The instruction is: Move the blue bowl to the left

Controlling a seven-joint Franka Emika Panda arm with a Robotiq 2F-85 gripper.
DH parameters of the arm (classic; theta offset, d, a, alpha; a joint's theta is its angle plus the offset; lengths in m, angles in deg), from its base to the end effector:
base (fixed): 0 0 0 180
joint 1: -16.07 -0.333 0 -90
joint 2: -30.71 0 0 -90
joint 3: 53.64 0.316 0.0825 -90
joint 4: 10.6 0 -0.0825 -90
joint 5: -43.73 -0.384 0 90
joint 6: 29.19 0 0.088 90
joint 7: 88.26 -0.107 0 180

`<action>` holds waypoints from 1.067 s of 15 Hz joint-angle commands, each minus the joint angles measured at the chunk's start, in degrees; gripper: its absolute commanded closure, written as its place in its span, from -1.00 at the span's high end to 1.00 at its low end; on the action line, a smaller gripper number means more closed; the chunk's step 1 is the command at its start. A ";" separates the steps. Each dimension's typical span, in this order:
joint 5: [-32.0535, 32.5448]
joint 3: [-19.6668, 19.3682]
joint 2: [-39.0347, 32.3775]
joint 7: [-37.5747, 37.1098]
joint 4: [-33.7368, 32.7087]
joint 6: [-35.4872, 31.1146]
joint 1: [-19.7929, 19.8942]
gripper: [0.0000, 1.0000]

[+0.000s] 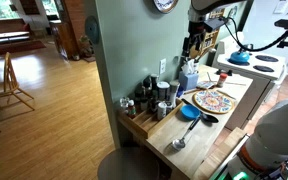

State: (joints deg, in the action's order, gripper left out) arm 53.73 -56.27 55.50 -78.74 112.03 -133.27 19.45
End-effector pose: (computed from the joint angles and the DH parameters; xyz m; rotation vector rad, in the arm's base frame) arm 0.4293 -0.0627 0.5878 2.9700 0.1453 0.1302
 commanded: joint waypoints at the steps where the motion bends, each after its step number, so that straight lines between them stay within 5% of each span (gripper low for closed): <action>1: 0.18 -0.41 -0.04 -0.16 -0.15 0.18 -0.53 1.00; 8: 0.18 -0.41 -0.04 -0.17 -0.15 0.17 -0.53 1.00; 16: -2.39 -4.61 -6.16 -5.94 6.05 -9.46 2.66 1.00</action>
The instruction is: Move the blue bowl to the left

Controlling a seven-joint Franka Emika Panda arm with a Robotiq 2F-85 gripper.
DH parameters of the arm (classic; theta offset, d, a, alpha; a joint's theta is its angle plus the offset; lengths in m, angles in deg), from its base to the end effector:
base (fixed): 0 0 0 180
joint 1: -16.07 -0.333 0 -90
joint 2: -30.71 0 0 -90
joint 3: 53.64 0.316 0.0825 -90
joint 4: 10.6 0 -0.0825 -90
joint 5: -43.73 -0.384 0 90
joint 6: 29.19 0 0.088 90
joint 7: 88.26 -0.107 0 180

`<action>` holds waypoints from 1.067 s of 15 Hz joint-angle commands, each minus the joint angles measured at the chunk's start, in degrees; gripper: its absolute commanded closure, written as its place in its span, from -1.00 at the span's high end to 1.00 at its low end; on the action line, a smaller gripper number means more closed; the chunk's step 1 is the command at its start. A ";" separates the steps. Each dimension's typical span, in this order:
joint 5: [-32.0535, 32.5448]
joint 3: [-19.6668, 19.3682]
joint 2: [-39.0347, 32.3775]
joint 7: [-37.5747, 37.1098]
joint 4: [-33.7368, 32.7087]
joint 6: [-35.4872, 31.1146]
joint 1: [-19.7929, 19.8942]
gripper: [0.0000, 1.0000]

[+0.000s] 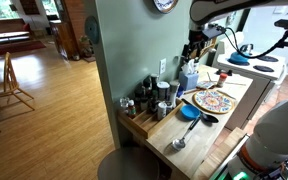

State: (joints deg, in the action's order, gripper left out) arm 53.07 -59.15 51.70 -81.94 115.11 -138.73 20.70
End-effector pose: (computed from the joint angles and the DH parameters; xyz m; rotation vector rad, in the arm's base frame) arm 0.4437 -0.0955 0.5403 3.0081 -0.0204 0.0985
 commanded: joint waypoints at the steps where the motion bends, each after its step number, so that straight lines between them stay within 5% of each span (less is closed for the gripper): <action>1: -2.04 -2.28 -3.36 -4.02 3.77 -5.71 2.05 1.00; 9: -6.25 -4.37 -9.99 -12.93 12.55 -22.11 5.66 1.00; 16: -3.25 -2.32 -17.39 -35.46 14.89 -31.99 6.37 1.00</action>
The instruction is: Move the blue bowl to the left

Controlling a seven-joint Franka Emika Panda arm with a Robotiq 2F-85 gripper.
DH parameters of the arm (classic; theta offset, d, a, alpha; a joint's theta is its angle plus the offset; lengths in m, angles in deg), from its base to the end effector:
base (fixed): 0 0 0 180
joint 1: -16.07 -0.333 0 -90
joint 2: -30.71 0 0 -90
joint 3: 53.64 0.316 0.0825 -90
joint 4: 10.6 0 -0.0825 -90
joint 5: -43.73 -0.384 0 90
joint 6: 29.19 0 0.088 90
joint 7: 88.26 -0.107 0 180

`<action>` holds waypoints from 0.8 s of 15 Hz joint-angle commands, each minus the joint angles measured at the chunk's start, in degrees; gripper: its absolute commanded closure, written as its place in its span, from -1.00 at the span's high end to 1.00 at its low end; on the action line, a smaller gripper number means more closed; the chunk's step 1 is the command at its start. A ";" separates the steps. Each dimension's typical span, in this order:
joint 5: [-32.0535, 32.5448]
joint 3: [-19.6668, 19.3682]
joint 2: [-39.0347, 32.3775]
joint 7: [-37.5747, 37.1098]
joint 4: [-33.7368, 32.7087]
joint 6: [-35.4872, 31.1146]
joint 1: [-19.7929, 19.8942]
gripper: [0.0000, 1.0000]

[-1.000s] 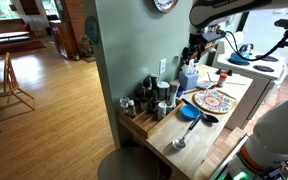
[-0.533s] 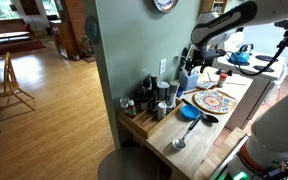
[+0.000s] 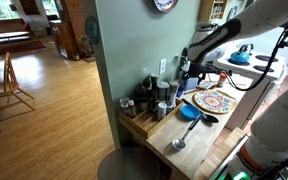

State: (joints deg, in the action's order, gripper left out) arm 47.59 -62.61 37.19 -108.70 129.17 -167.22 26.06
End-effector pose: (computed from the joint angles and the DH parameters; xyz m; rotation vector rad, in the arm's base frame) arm 0.4529 -0.1559 0.3530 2.9531 -0.9772 0.1278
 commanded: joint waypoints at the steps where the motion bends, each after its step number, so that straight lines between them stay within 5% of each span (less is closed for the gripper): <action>1: 4.10 1.16 -3.80 -12.27 0.84 -4.58 1.14 1.00; 10: 0.34 0.44 -6.80 -11.00 -0.91 -7.76 -0.36 1.00; 12: 3.22 0.62 -9.27 -18.36 -2.08 -10.99 -0.47 1.00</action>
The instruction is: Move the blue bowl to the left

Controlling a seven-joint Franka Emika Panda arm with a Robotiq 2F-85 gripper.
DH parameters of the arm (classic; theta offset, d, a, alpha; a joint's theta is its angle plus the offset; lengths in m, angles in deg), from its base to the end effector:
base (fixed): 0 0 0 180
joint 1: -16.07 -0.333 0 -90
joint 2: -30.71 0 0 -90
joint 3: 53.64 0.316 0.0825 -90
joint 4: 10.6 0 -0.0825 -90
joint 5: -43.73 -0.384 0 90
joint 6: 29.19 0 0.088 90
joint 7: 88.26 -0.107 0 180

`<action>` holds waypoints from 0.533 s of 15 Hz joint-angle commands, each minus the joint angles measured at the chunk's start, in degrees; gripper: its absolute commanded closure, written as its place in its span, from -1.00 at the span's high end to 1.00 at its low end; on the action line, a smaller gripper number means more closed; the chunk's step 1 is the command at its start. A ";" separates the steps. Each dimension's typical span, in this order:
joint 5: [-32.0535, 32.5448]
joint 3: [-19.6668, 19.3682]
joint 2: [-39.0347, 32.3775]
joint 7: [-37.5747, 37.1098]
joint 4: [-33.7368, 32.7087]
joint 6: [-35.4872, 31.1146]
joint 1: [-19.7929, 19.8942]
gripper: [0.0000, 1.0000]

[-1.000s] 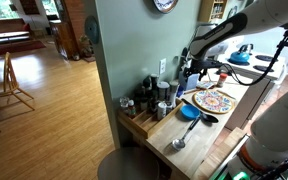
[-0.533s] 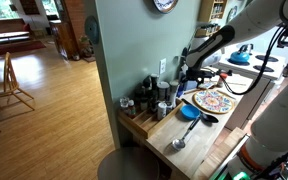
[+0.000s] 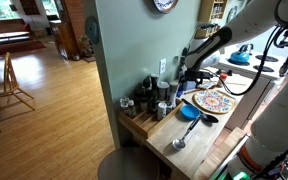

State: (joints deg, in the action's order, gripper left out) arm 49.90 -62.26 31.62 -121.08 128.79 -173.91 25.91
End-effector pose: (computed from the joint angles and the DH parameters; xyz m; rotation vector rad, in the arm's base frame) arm 0.4678 -0.1550 0.3205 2.8360 -1.2167 0.1791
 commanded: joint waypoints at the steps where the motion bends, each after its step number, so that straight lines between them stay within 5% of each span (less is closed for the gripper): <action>1: -0.24 0.22 -4.45 -6.89 -2.26 -4.31 -0.62 1.00; 8: -3.60 -1.61 -11.66 -11.78 -6.08 -6.07 -1.23 1.00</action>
State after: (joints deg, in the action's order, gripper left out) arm 49.01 -62.60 23.44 -131.72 124.84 -179.33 25.25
